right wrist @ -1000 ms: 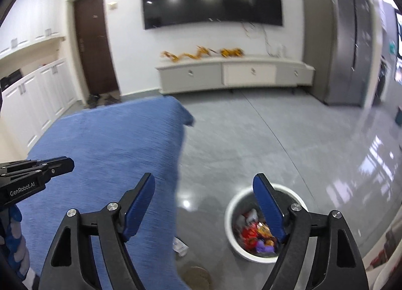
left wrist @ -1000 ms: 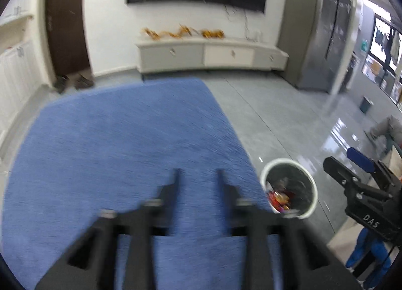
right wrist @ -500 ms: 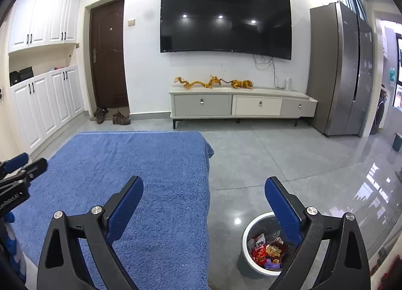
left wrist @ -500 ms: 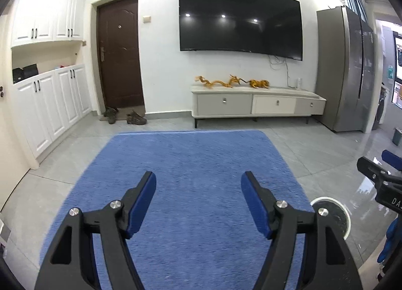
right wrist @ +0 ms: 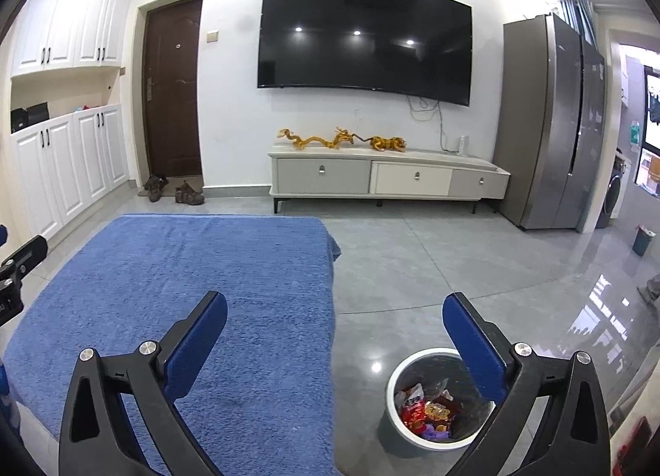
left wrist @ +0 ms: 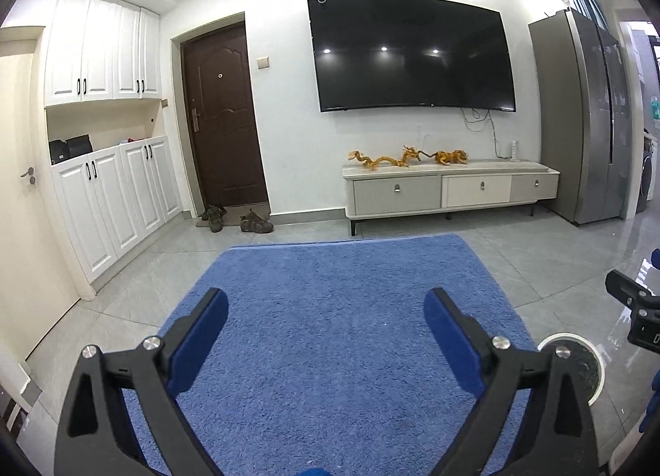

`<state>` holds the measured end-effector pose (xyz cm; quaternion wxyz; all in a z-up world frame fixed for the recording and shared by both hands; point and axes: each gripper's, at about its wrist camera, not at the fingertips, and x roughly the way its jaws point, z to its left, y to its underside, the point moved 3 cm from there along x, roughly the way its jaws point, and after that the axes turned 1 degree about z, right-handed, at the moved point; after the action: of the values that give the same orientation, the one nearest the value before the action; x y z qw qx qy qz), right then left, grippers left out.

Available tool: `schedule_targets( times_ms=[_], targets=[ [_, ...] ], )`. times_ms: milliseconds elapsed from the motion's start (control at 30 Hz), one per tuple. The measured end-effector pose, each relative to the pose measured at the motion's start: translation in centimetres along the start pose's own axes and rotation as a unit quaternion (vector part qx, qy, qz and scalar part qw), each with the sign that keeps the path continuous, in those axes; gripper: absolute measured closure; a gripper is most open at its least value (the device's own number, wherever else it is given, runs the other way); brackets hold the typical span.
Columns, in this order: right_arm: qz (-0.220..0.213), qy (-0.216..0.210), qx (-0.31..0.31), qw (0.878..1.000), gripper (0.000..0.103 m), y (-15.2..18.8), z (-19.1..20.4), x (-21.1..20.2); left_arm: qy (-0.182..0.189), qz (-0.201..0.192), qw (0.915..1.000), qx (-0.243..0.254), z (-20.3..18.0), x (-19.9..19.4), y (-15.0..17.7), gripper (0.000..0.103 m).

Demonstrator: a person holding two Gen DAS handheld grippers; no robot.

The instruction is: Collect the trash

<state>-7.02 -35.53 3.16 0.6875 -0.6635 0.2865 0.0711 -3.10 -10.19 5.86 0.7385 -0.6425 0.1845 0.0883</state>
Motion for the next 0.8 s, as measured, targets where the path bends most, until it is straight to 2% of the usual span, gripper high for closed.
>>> schedule_targets(
  times_ms=[233, 333, 800],
  targets=[
    [0.002, 0.016, 0.01, 1.0, 0.0, 0.2, -1.9, 0.2, 0.002, 0.0, 1.0, 0.006, -0.7, 0.2, -0.1, 0.005],
    [0.005, 0.024, 0.012, 1.0, 0.0, 0.2, -2.4, 0.5, -0.003, -0.004, 1.0, 0.007, -0.7, 0.2, -0.1, 0.0],
    [-0.001, 0.078, -0.007, 0.997, 0.0, 0.8, -2.3, 1.2, -0.015, -0.014, 0.9996, -0.02, 0.4, 1.0, -0.2, 0.0]
  ],
)
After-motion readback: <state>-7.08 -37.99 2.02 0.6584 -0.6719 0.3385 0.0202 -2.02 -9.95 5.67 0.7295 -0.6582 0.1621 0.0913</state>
